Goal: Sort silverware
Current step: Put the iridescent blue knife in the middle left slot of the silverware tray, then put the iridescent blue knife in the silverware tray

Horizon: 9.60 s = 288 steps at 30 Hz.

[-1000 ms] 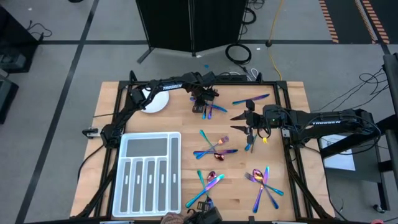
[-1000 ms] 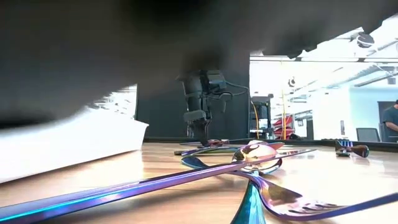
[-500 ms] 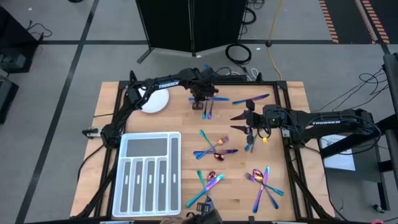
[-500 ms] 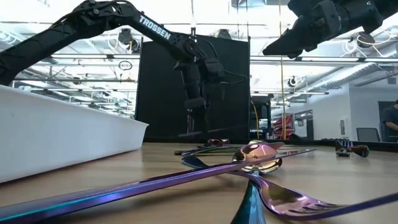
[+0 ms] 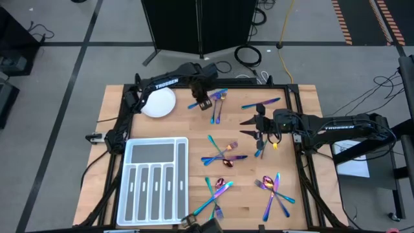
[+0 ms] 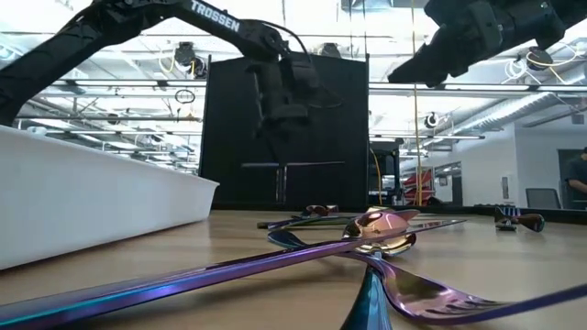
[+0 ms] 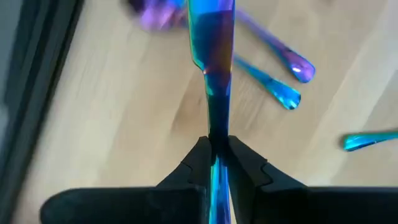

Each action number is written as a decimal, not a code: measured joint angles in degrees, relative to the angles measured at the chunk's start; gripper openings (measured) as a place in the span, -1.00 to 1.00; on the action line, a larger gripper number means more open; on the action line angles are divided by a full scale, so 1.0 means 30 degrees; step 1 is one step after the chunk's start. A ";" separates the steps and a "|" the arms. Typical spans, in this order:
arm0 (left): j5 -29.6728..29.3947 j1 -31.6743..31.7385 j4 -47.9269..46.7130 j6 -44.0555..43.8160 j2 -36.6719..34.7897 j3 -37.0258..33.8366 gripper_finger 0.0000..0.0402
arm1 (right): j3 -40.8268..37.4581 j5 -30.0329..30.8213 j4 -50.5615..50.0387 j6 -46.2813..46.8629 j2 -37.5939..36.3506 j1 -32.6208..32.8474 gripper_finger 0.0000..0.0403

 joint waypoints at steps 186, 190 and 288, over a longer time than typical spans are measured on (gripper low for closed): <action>-0.6341 -1.6344 2.0183 -1.3095 -1.1817 -1.6490 -0.22 | 0.0029 -0.2168 -0.1968 0.7915 -0.4162 0.4050 -0.35; -0.5990 -1.5290 2.1738 -1.0666 -1.1810 -1.6495 -0.22 | 0.0028 -0.1679 -0.3620 0.9122 -0.5467 0.5071 -0.35; -0.1720 -1.1962 0.9806 -0.1368 0.1530 -0.5537 -0.38 | 0.0022 0.3421 -0.9999 1.0559 -0.7577 0.6149 -0.35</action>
